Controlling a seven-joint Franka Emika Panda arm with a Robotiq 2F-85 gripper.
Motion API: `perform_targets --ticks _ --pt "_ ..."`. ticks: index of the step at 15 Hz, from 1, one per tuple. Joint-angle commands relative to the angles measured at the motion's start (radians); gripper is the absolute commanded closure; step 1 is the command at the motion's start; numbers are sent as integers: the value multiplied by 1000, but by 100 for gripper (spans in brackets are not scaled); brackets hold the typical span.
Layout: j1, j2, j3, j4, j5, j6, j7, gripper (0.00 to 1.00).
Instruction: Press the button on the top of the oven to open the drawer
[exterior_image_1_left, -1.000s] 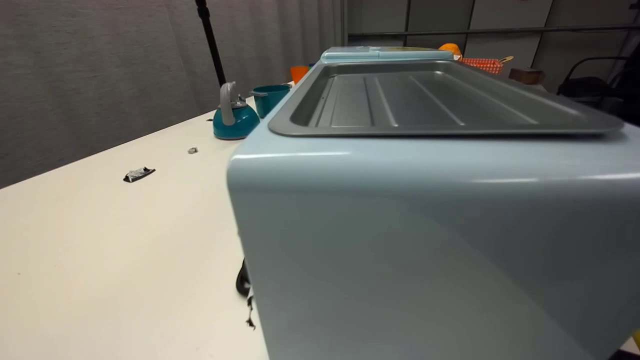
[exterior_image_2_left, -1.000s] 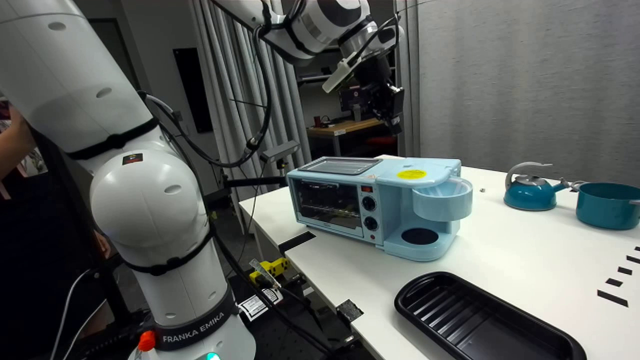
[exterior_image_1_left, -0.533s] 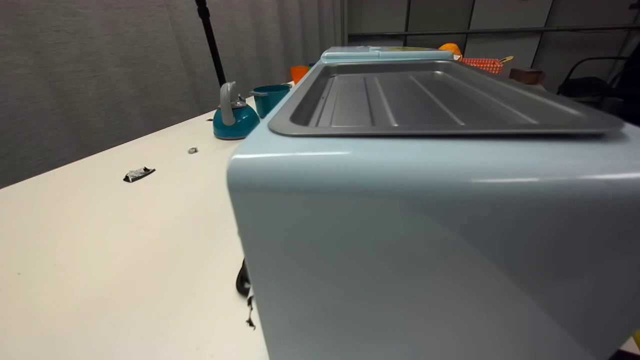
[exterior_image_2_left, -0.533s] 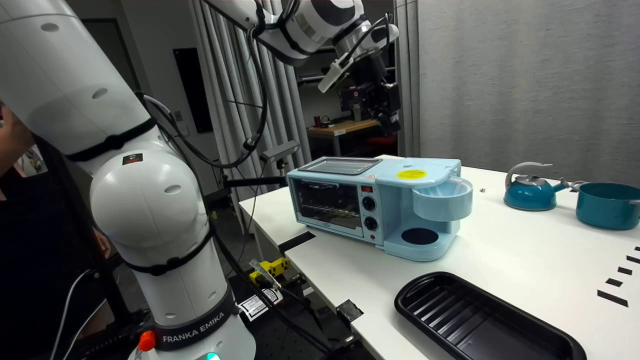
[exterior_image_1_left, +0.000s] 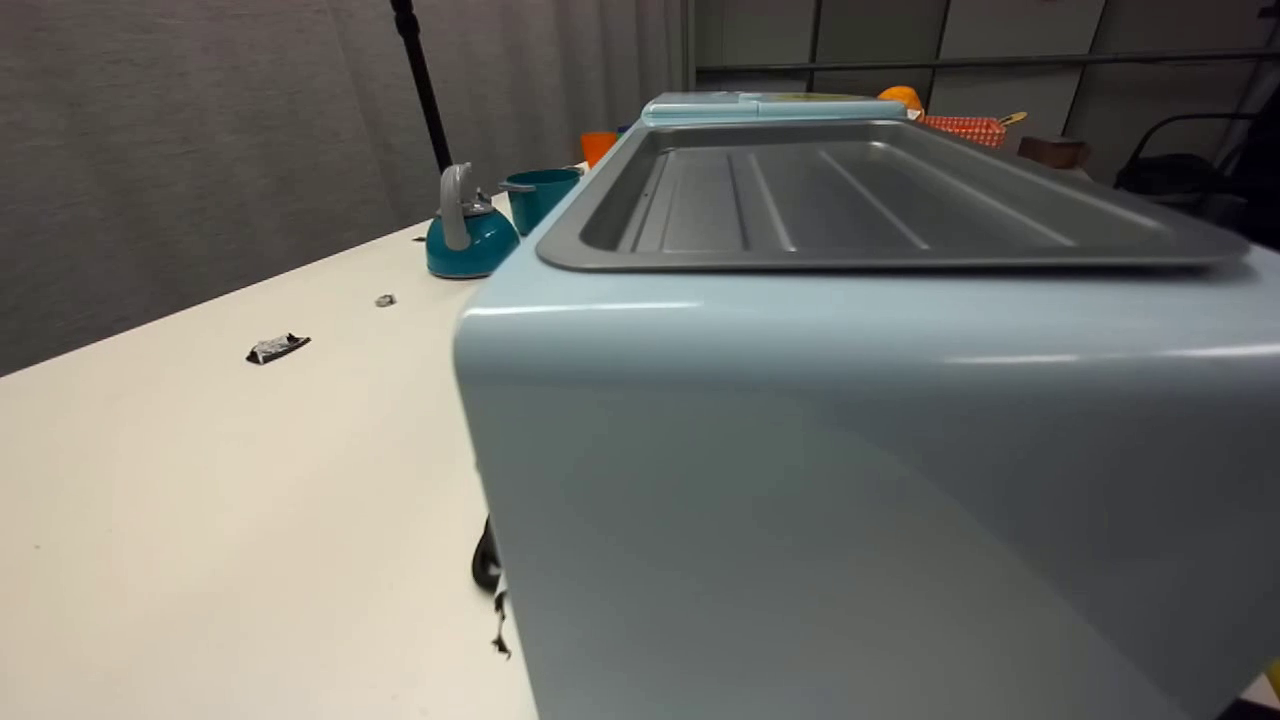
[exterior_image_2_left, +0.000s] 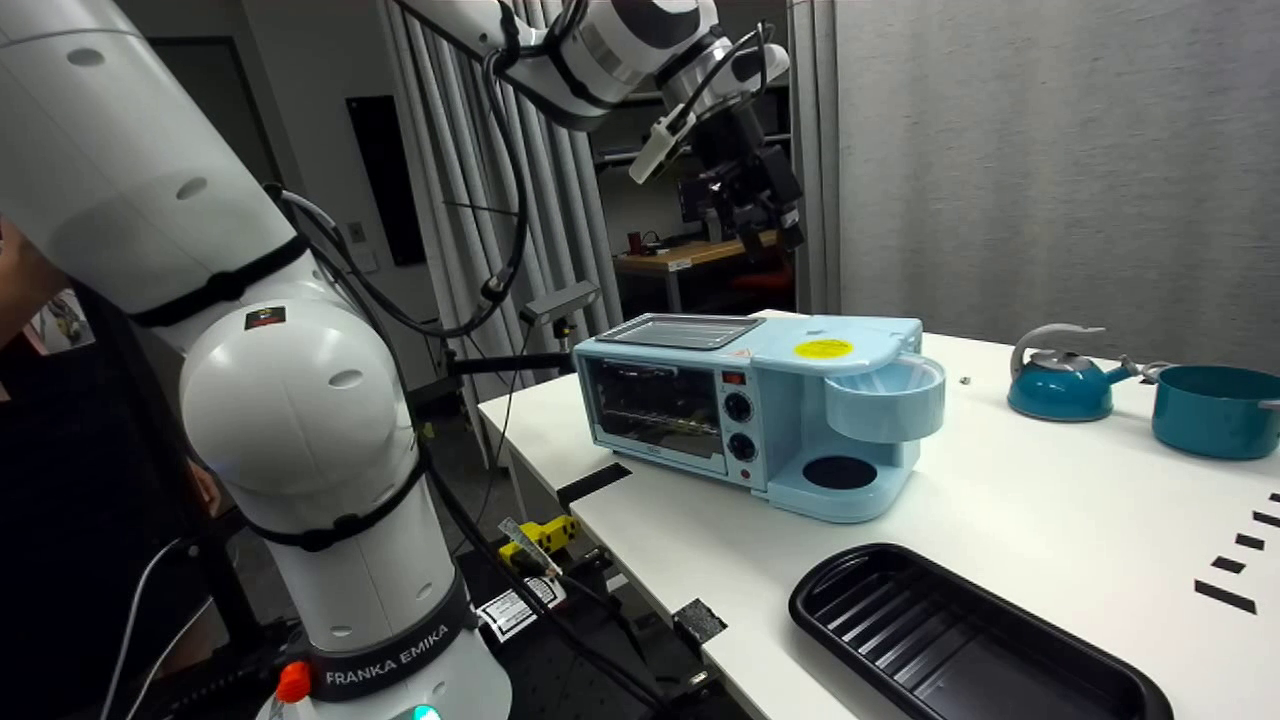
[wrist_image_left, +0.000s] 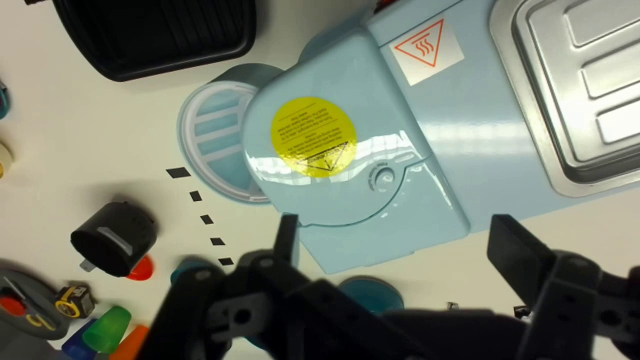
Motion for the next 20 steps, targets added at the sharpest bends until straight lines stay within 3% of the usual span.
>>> perform_targets --ticks 1,20 --pt "-24 -42 21 -27 -2 -16 12 0" --pt "-24 -16 18 -16 8 0 -6 0"
